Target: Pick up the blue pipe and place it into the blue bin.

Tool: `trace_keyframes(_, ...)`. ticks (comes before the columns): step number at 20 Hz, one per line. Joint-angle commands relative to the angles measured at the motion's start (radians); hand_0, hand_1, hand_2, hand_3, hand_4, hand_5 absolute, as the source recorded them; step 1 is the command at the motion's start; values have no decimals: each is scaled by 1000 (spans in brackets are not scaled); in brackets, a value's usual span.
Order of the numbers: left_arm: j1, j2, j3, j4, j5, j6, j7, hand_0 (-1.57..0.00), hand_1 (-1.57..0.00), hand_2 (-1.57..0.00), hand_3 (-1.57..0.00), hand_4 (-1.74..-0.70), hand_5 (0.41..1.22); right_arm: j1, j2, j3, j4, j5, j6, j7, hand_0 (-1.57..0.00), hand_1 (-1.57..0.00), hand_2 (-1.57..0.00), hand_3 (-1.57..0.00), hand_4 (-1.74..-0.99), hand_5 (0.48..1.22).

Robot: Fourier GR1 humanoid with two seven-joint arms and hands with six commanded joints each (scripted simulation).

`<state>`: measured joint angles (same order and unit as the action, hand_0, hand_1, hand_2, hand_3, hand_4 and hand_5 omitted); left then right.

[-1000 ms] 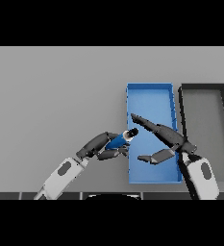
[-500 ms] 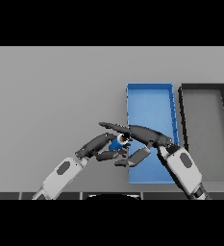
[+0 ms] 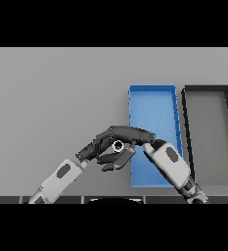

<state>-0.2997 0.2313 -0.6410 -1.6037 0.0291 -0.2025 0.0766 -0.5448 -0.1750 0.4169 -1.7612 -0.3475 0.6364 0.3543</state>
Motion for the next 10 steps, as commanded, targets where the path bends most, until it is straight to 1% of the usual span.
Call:
trace_keyframes(1, 9, -11, 8, 1, 3, 12, -37, -776, -706, -686, -583, -1533, 1221, -20, 2, -4, 11, -23, 3, 15, -888, -873, -905, -768, -1486, 550)
trace_keyframes(2, 12, -22, 11, -1, 0, 24, -63, -935, -879, -863, -781, -1574, 1221, -16, 9, 6, 26, -46, 21, 30, -1025, -1013, -1038, -868, -1530, 606)
trace_keyframes(3, 19, -21, 29, -3, 20, 27, -79, -1063, -1017, -969, -939, -1607, 1221, -13, 5, 6, 25, -86, 27, 50, -1134, -1124, -1145, -957, -1562, 666)
trace_keyframes(4, 22, -31, 30, 1, 29, 26, -96, -1164, -1128, -1051, -1065, -1634, 1221, -12, 20, 17, 28, -107, 17, 78, -1221, -1214, -1230, -1080, -1526, 728)
trace_keyframes(5, 36, -44, 33, -5, 45, 32, -98, -1246, -1217, -1115, -1166, -1655, 1221, -7, 21, 9, 34, -135, 19, 73, -1291, -1285, -1298, -1178, -1495, 826)
trace_keyframes(6, 39, -60, 34, -3, 48, 36, -109, -1311, -1287, -1186, -1247, -1673, 1221, -3, 32, 8, 36, -139, 9, 65, -1347, -1342, -1353, -1257, -1469, 905)
trace_keyframes(7, 49, -66, 43, -11, 62, 34, -106, -1363, -1344, -1254, -1312, -1686, 1221, 5, 36, 8, 33, -117, 14, 28, -1392, -1388, -1396, -1320, -1452, 968)
trace_keyframes(8, 46, -57, 60, -10, 69, 17, -115, -1404, -1390, -1310, -1364, -1697, 1221, 12, 31, 14, 19, -56, 22, -27, -1428, -1425, -1431, -1370, -1441, 1019)
trace_keyframes(9, 48, -68, 54, 1, 57, 23, -113, -1438, -1426, -1348, -1405, -1706, 1221, 15, 22, 16, 14, -15, 36, -50, -1456, -1454, -1459, -1410, -1447, 1059)
trace_keyframes(10, 38, -74, 60, 10, 64, 18, -114, -1464, -1455, -1372, -1438, -1713, 1221, 8, 22, 18, 10, -8, 37, -36, -1479, -1477, -1482, -1442, -1457, 1092)
